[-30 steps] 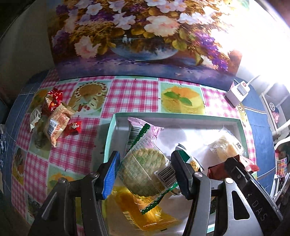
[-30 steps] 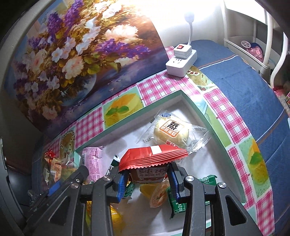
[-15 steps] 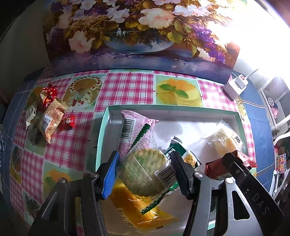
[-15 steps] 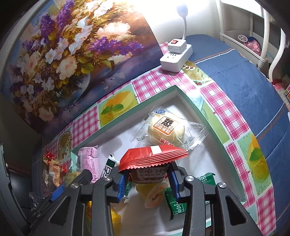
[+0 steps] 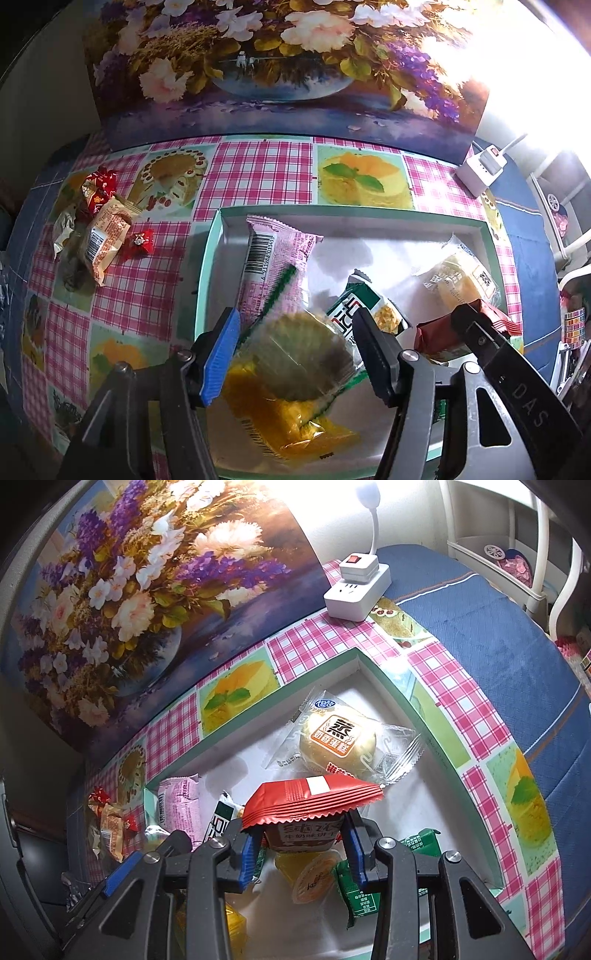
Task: Organize snacks
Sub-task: 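Open the right tool to drop the milk biscuit bag while the left tool releases the cracker pack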
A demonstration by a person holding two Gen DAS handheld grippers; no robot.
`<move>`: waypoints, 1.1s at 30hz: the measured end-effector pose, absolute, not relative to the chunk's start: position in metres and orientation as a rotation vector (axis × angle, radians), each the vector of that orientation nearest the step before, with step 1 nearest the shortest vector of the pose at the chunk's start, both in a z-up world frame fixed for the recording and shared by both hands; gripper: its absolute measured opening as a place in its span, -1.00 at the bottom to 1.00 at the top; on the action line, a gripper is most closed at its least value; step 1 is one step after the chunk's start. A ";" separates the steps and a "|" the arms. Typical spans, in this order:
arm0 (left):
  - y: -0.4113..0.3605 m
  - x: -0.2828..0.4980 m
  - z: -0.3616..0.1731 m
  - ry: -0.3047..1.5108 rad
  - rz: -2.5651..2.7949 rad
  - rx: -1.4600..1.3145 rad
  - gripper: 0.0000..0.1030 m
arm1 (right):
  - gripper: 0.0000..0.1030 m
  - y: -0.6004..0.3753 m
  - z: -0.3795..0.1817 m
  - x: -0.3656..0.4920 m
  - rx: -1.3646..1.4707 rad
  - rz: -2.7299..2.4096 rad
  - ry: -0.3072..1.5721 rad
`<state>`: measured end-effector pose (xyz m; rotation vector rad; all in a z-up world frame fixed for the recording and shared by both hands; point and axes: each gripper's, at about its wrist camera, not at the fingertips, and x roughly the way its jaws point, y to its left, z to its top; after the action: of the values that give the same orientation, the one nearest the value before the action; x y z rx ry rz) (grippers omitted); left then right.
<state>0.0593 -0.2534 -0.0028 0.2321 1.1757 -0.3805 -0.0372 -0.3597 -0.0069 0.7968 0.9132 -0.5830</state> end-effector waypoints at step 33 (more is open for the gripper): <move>-0.206 0.082 0.007 1.140 -0.187 0.163 0.55 | -0.05 -0.350 0.007 -0.029 0.718 -0.576 0.925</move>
<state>0.0820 -0.2058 0.0073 0.1630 1.1403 -0.1872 -0.0287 -0.3498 0.0074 0.7182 0.9247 -0.5757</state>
